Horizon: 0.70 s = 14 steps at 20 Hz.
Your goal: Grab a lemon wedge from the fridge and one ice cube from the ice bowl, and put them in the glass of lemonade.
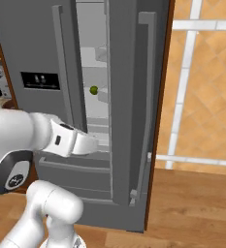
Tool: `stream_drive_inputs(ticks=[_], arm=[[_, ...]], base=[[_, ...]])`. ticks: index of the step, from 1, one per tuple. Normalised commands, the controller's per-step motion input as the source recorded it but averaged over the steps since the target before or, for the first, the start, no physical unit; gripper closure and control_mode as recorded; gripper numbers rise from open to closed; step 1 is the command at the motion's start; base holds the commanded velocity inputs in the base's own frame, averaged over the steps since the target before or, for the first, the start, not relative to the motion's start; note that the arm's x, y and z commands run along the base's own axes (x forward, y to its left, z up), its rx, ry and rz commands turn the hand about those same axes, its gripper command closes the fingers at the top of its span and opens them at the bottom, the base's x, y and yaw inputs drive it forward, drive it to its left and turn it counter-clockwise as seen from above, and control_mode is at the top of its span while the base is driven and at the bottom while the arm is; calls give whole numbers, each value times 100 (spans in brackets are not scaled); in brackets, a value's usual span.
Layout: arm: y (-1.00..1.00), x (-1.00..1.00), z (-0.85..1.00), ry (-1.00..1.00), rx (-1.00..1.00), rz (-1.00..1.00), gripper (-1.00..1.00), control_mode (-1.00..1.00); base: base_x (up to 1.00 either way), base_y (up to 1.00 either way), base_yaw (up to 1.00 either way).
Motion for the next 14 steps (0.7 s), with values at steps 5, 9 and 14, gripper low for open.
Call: stream_drive_inputs(ticks=[5,9,14], arm=[[90,88,-5,41,-61,-5,-100,-100],[26,99,-2,37,-41,0,-100,-100],[-5,55,-11,17,-19,0,-100,-100]], base=[[0,0,0],[0,0,0],[0,0,0]])
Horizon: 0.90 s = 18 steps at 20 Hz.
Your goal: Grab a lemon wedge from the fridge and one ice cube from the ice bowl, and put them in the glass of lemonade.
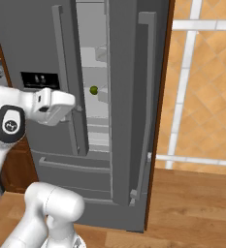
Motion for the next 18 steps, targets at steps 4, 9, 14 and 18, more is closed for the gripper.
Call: stream_drive_inputs(ticks=[4,9,14,18], arm=[[-12,55,-11,3,-7,0,-100,-100],[-26,40,-9,0,-4,0,-100,-100],[-58,16,-25,0,0,-3,-100,-100],[-56,32,-19,0,0,-7,-100,-100]], base=[[0,0,0],[0,0,0],[0,0,0],[0,0,0]])
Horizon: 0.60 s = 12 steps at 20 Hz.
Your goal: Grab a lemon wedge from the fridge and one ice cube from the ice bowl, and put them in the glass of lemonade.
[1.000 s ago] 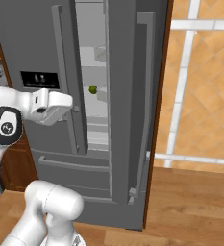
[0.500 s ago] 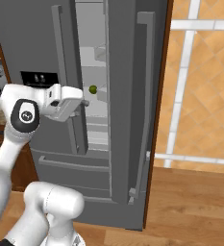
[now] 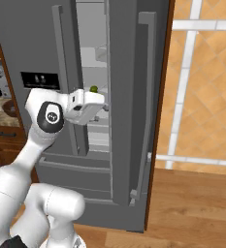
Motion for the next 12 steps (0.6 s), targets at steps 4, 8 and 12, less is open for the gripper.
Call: stream_drive_inputs(ticks=[4,8,12], arm=[[-68,21,-8,0,0,-8,-100,-100],[-75,16,-15,0,0,-11,-100,-100],[-90,8,-16,0,0,-13,-100,-100]], base=[[0,0,0],[0,0,0],[0,0,0]])
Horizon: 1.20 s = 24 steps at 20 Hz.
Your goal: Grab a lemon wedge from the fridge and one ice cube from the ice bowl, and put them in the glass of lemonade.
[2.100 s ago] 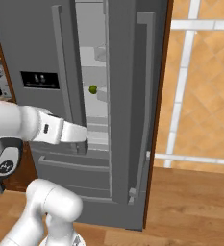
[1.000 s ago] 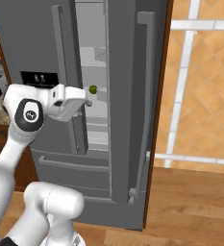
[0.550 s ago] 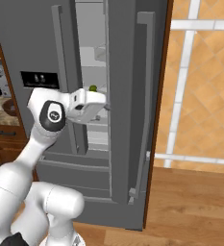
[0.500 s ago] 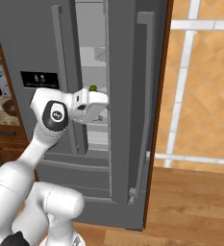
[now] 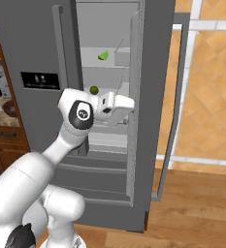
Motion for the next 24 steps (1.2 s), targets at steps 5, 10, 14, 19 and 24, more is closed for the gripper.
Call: stream_drive_inputs(ticks=[5,10,14,19,24], arm=[[-100,5,-27,0,0,-12,-100,-100],[-20,-43,9,-11,4,-2,-100,-100],[44,-63,64,-8,0,0,-100,-100],[60,-54,84,-2,-1,0,-100,-100],[14,-4,23,19,-11,-10,-100,-100]], base=[[0,0,0],[0,0,0],[0,0,0],[0,0,0],[0,0,0]])
